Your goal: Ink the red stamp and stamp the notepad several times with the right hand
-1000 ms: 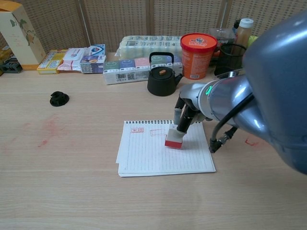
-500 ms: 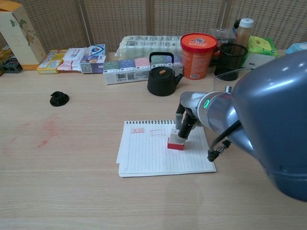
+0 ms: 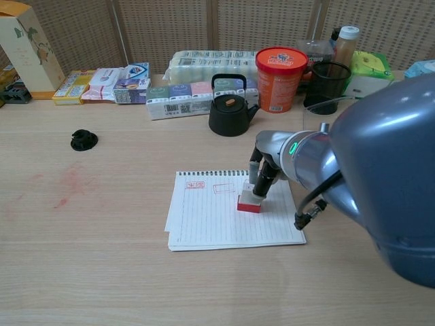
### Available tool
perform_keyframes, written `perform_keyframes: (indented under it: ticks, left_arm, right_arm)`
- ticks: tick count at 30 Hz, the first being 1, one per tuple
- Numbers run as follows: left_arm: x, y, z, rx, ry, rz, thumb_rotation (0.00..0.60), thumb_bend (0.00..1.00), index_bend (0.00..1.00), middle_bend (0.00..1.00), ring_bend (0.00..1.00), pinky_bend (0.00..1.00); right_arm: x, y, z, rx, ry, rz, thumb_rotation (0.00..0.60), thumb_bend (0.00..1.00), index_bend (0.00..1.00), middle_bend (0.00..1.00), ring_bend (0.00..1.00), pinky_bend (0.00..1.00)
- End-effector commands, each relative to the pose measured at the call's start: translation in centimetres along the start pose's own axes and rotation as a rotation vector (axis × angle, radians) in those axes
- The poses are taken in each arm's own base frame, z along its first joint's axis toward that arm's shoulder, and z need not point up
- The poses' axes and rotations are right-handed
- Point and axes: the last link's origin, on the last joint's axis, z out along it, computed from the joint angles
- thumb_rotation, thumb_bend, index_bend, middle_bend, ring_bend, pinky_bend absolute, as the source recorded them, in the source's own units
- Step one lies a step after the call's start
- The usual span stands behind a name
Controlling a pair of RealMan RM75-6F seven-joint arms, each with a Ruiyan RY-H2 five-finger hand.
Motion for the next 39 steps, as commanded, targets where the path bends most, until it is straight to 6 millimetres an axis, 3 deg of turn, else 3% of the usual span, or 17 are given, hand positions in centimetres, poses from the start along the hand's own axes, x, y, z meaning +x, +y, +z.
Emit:
perform_keyframes:
  ticks: [1, 24, 29, 33, 39]
  left_arm:
    - [0.0, 0.0, 0.0, -0.001, -0.001, 0.000, 0.600, 0.00, 0.00, 0.00, 0.00, 0.01]
    - [0.1, -0.1, -0.2, -0.001, 0.004, -0.006, 0.600, 0.00, 0.00, 0.00, 0.00, 0.01]
    - [0.2, -0.1, -0.2, -0.003, 0.004, -0.008, 0.600, 0.00, 0.00, 0.00, 0.00, 0.01]
    - [0.1, 0.0, -0.2, -0.008, -0.001, -0.006, 0.600, 0.00, 0.00, 0.00, 0.00, 0.01]
    - [0.2, 0.0, -0.3, -0.011, 0.000, -0.007, 0.600, 0.00, 0.00, 0.00, 0.00, 0.01]
  right_arm:
    - [0.0, 0.0, 0.0, -0.001, 0.000, -0.001, 0.600, 0.60, 0.78, 1.00, 1.00, 1.00]
    - [-0.5, 0.2, 0.4, -0.016, -0.012, -0.008, 0.600, 0.60, 0.78, 1.00, 1.00, 1.00]
    - [0.6, 0.1, -0.4, -0.010, 0.002, -0.006, 0.600, 0.60, 0.78, 1.00, 1.00, 1.00]
    - [2.9, -0.5, -2.5, 0.018, 0.042, -0.002, 0.600, 0.60, 0.78, 1.00, 1.00, 1.00]
    - [4.4, -1.3, -4.2, 0.050, 0.064, -0.002, 0.600, 0.60, 0.78, 1.00, 1.00, 1.00]
